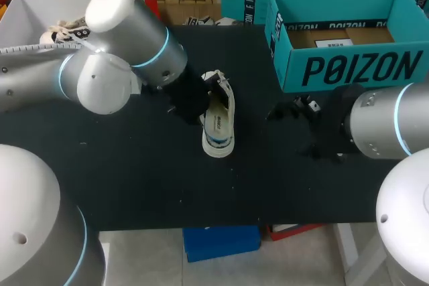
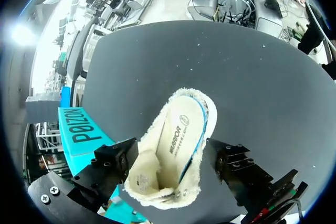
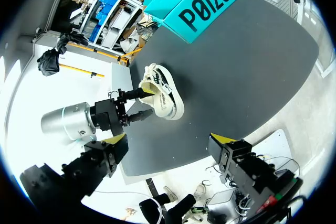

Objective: Take the shoe out of the shoebox, open the shoe tongue, remove and reinsert the insole, then place the shoe into the shoebox

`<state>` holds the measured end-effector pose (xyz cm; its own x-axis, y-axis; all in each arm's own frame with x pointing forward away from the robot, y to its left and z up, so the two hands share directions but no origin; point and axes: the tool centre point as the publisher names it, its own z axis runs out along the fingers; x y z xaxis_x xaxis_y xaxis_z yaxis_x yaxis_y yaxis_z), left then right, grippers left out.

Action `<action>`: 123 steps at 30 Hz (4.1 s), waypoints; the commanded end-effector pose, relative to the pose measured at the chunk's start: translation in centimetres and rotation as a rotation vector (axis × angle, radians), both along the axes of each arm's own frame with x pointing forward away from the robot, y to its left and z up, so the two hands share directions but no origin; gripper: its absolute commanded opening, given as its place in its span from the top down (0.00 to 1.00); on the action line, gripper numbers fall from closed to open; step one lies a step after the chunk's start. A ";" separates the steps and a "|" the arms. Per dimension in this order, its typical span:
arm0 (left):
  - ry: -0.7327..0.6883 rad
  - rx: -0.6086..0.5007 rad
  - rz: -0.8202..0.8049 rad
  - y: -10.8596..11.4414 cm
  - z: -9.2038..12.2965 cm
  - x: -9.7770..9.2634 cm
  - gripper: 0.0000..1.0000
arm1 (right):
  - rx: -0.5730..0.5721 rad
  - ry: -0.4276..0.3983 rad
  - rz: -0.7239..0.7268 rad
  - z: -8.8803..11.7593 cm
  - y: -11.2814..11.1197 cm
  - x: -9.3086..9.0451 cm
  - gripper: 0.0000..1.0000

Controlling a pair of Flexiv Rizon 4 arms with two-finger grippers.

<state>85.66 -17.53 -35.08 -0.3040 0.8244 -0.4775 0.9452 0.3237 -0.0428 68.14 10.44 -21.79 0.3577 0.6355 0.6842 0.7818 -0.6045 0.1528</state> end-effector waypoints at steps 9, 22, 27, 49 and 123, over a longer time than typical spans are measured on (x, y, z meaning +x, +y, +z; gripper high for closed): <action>0.044 -0.013 0.012 1.0 -1.5 -1.3 0.36 | -0.008 -0.018 -0.024 -0.3 0.5 -0.2 0.00; 0.075 -0.038 0.001 0.0 -1.9 -1.9 1.00 | -0.008 -0.018 -0.024 -0.3 0.5 -0.2 0.00; 0.064 -0.022 -0.014 -0.2 -2.2 -1.9 1.00 | -0.008 -0.018 -0.024 -0.3 0.5 -0.2 0.00; 0.036 0.010 -0.032 -0.6 -2.1 -0.8 1.00 | -0.008 -0.018 -0.024 -0.3 0.5 -0.2 0.00; 0.216 0.238 -0.233 -3.3 -7.6 -1.9 1.00 | -0.008 -0.018 -0.024 -0.3 0.5 -0.2 0.00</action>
<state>83.52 -20.41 -41.89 -0.1707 0.9625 -0.2108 0.9709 0.1279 -0.2025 68.14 10.44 -21.79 0.3577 0.6356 0.6842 0.7818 -0.6045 0.1528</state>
